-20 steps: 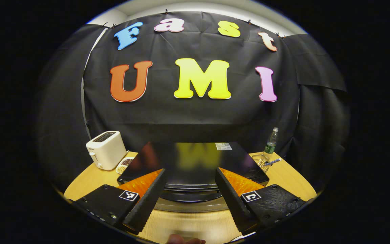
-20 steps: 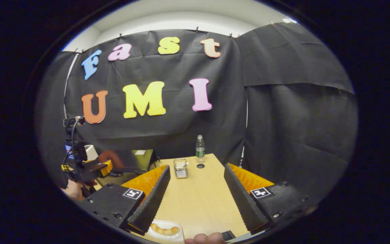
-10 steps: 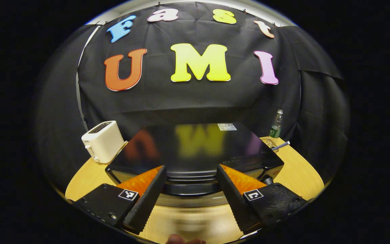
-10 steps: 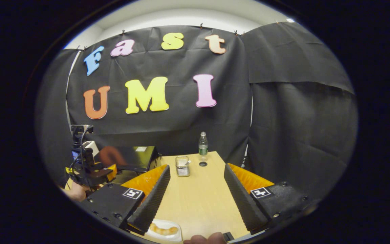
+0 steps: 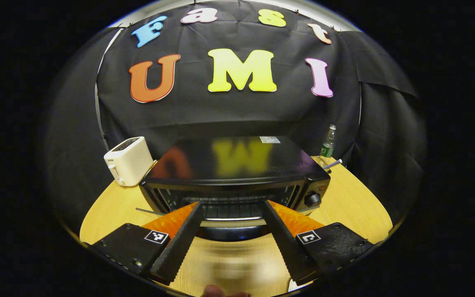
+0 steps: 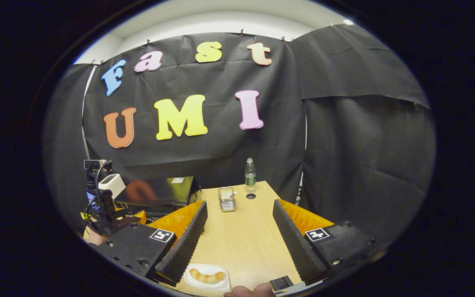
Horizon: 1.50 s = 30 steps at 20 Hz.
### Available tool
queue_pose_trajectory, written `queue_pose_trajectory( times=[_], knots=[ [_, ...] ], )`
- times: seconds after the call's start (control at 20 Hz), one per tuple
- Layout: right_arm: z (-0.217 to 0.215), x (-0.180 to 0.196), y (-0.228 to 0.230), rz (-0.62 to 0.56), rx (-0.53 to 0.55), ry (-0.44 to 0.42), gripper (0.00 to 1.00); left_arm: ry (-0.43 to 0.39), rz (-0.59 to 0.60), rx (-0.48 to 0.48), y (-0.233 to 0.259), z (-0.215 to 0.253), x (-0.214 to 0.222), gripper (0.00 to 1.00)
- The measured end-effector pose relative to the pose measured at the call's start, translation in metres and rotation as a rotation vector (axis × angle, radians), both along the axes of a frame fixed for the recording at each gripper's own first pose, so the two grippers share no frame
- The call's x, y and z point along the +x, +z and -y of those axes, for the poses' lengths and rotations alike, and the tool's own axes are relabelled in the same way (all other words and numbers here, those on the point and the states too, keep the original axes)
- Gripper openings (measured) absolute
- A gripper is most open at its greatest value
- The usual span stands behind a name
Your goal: Open the electric oven with the left hand, put the food in, and close the electric oven.
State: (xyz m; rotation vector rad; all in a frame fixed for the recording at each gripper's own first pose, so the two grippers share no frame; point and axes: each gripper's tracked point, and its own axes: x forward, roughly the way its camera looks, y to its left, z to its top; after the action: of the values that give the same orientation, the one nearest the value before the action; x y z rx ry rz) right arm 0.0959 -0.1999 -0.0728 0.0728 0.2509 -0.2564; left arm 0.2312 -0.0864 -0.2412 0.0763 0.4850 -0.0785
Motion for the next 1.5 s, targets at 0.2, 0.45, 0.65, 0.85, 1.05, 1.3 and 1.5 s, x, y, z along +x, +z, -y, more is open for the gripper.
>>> queue_pose_trajectory(
  times=[0.2,0.45,0.65,0.85,1.05,1.3,1.5],
  knots=[
    [-0.003,-0.023,-0.006,-0.008,-0.004,-0.021,0.97,0.013,-0.084,-0.007,-0.029,-0.012,-0.032,0.98],
    [0.001,-0.048,-0.011,-0.029,-0.019,-0.051,0.97,0.019,-0.172,-0.036,-0.061,-0.013,-0.06,0.98],
    [0.002,-0.059,-0.013,-0.044,-0.028,-0.07,0.97,0.005,-0.234,-0.009,-0.085,-0.014,-0.063,0.98],
    [-0.008,-0.065,-0.017,-0.055,-0.028,-0.066,0.98,-0.01,-0.319,-0.011,-0.114,-0.016,-0.078,0.98],
    [-0.014,-0.067,-0.014,-0.062,-0.047,-0.049,0.98,-0.049,-0.338,0.039,-0.131,-0.016,-0.082,0.98],
    [-0.032,-0.069,-0.022,-0.087,-0.038,-0.01,0.98,-0.036,-0.365,0.027,-0.137,-0.015,-0.086,0.99],
    [-0.038,-0.069,-0.024,-0.085,-0.033,0.008,0.97,-0.027,-0.314,0.028,-0.127,-0.017,-0.08,0.97]
  ],
)
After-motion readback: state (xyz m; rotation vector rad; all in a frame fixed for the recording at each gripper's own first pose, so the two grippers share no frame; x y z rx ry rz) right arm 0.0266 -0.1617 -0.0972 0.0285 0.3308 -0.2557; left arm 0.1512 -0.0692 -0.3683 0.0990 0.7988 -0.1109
